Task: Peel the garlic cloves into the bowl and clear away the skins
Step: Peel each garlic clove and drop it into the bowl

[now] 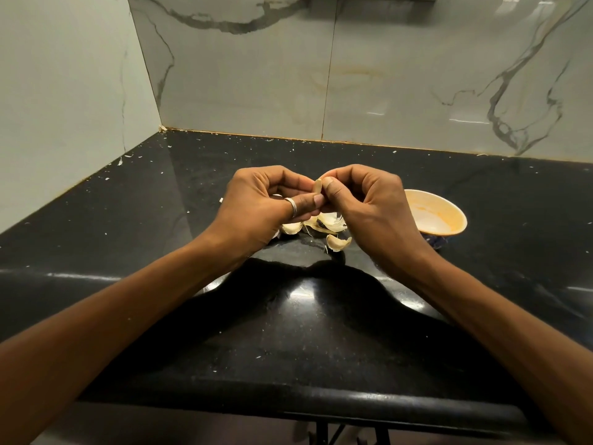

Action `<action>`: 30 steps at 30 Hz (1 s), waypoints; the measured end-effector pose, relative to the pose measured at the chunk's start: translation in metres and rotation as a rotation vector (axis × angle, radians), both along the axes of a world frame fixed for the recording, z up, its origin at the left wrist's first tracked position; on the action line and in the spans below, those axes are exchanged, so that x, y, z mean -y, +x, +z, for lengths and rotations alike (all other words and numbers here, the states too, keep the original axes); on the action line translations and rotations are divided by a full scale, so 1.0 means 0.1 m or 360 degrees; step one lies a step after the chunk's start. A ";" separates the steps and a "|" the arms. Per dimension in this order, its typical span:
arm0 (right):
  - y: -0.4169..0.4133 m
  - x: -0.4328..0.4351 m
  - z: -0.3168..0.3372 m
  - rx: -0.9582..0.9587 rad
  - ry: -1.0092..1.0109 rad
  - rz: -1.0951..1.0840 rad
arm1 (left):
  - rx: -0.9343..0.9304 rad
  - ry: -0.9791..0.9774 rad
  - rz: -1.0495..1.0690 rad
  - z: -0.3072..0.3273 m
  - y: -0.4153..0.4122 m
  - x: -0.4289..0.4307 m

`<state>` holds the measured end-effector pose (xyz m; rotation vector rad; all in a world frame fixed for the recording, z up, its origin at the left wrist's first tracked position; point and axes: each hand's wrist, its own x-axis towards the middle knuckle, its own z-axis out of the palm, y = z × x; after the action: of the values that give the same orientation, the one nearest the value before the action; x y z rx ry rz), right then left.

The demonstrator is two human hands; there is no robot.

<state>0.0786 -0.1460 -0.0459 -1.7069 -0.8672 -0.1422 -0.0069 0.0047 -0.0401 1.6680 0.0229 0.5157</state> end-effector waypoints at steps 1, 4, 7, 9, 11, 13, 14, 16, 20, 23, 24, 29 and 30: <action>0.00 0.00 0.00 0.0000 -0.0003 -0.0003 | 0.0000 0.0003 -0.0002 0.00 0.00 0.00; -0.01 0.00 0.03 -0.0037 0.0018 -0.0002 | 0.0000 -0.0022 -0.0010 0.01 0.00 0.01; -0.01 0.02 0.06 -0.0060 0.0028 0.0003 | -0.0001 -0.0090 -0.0030 0.03 0.00 0.01; -0.02 0.02 0.08 -0.0089 0.0037 0.0023 | -0.0011 -0.0120 -0.0050 0.04 0.00 0.01; -0.02 0.03 0.09 -0.0143 0.0072 0.0051 | -0.0015 -0.0127 -0.0056 0.04 0.00 0.01; -0.01 0.03 0.09 -0.0184 0.0108 0.0074 | -0.0002 -0.0082 -0.0050 0.04 0.00 0.01; -0.01 0.04 0.09 -0.0187 0.0113 0.0082 | 0.0011 -0.0048 -0.0042 0.04 -0.01 0.01; -0.01 0.05 0.09 -0.0165 0.0096 0.0089 | 0.0048 0.0034 -0.0014 0.03 0.00 0.00; 0.02 0.05 0.06 -0.0008 0.0017 0.0034 | 0.0084 0.0180 0.0065 0.00 0.00 -0.02; 0.05 0.05 0.05 0.0152 -0.0059 -0.0018 | 0.0083 0.0233 0.0065 -0.01 0.01 -0.03; 0.05 0.05 0.05 0.0215 -0.0083 -0.0024 | 0.0087 0.0249 0.0061 -0.01 0.01 -0.03; 0.06 0.08 0.04 0.0432 -0.0200 -0.0029 | 0.0051 0.0272 0.0031 -0.01 0.02 -0.04; 0.07 0.08 0.04 0.0436 -0.0218 -0.0021 | 0.0036 0.0265 0.0016 -0.01 0.02 -0.05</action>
<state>0.0858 -0.1543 -0.0418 -1.8486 -1.0882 -0.3387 -0.0049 0.0095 -0.0415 1.8253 -0.0294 0.5563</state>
